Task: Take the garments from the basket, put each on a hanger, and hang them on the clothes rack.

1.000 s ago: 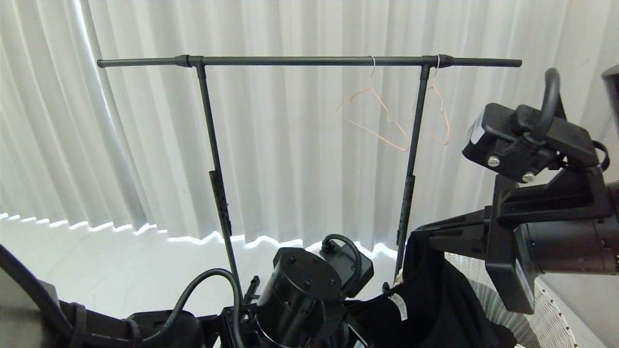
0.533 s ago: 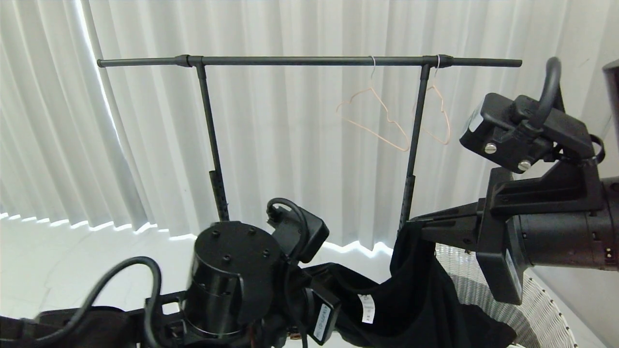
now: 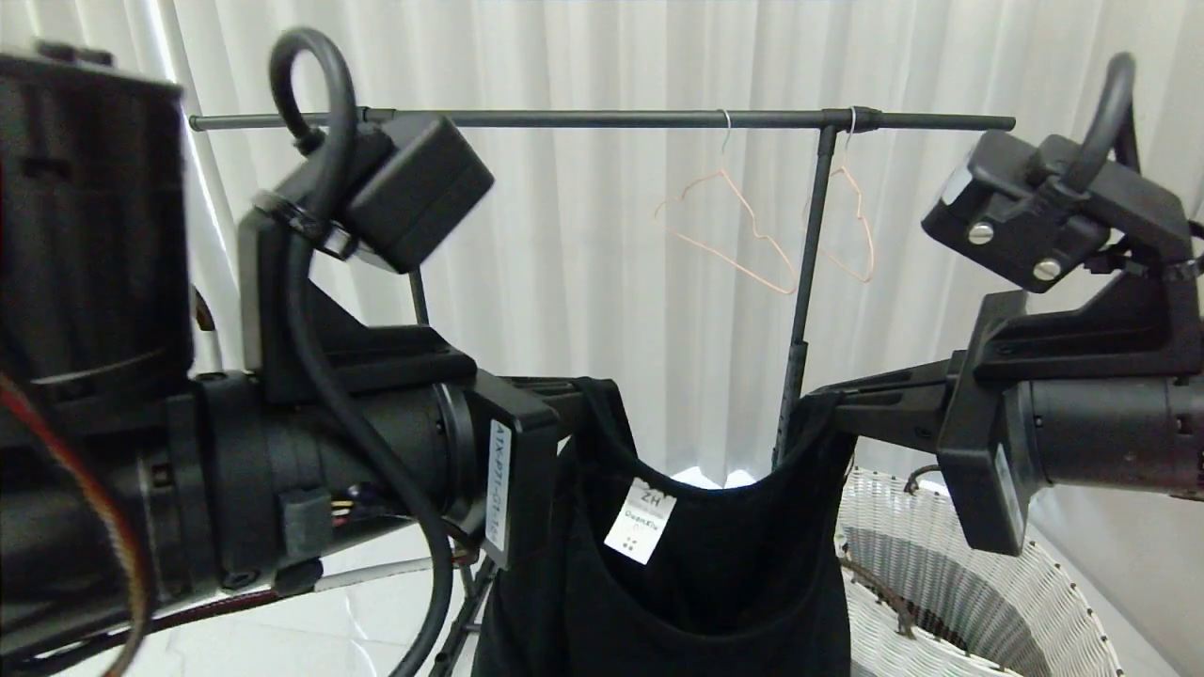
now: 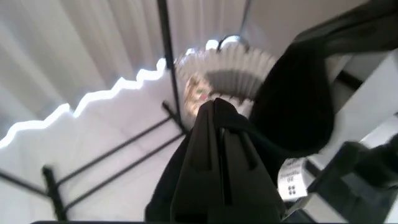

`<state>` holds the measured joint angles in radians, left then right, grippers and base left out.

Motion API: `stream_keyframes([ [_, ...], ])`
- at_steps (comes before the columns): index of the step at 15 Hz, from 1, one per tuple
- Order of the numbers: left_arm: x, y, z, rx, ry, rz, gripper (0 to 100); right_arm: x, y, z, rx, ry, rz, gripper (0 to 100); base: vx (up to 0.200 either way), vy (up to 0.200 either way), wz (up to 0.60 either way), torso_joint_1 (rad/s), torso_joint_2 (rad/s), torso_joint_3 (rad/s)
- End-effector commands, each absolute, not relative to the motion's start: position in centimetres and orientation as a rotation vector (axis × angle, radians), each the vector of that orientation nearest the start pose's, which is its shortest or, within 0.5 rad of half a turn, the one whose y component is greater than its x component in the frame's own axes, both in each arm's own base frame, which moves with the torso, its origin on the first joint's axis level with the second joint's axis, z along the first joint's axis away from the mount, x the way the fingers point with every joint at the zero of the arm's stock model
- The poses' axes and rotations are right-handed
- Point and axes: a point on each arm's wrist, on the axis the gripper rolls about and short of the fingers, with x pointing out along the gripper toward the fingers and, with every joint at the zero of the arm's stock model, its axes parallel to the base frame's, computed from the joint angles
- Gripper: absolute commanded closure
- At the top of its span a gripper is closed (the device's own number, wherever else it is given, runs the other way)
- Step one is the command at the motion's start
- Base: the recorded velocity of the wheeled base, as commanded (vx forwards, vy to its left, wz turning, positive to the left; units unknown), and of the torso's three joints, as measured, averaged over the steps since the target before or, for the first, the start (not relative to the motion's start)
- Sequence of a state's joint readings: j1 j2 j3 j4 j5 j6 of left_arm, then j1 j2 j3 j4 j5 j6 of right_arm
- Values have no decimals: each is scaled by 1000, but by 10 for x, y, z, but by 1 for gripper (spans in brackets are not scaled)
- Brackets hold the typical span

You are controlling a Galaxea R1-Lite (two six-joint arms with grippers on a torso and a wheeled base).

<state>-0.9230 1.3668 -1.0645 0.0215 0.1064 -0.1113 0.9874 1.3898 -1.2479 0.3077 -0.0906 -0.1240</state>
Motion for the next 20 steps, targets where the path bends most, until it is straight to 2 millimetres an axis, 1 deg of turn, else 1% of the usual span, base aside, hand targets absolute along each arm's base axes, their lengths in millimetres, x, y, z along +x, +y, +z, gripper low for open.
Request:
stream_keyframes([
  [1,128,-174,290,55,298,-820,100,115,169,304,-325,332,890,100,0,0,0,0,0,0],
  [3,129,-175,282,75,322,-804,100,110,157,308,-310,318,866,100,0,0,0,0,0,0],
  [4,129,-176,280,78,325,-796,100,109,154,309,-308,316,861,100,0,0,0,0,0,0],
  [6,135,-179,271,122,341,-718,100,106,145,313,-291,307,845,100,0,0,0,0,0,0],
  [7,141,-175,269,143,333,-640,100,108,142,319,-261,295,826,100,0,0,0,0,0,0],
  [12,139,-172,286,84,236,-647,100,114,144,340,-192,249,816,100,0,0,0,0,0,0],
  [14,138,-172,288,103,216,-663,100,114,145,342,-188,245,821,100,0,0,0,0,0,0],
  [15,137,-173,291,144,193,-731,100,111,140,342,-191,251,821,100,0,0,0,0,0,0],
  [16,139,-173,295,149,173,-790,100,104,131,343,-198,267,823,100,0,0,0,0,0,0],
  [17,144,-174,300,149,160,-834,100,96,122,342,-205,295,842,100,0,0,0,0,0,0],
  [19,161,-182,306,168,137,-873,100,77,103,340,-209,351,953,100,0,0,0,0,0,0],
  [20,169,-188,309,171,129,-882,100,70,98,339,-215,374,999,100,0,0,0,0,0,0],
])
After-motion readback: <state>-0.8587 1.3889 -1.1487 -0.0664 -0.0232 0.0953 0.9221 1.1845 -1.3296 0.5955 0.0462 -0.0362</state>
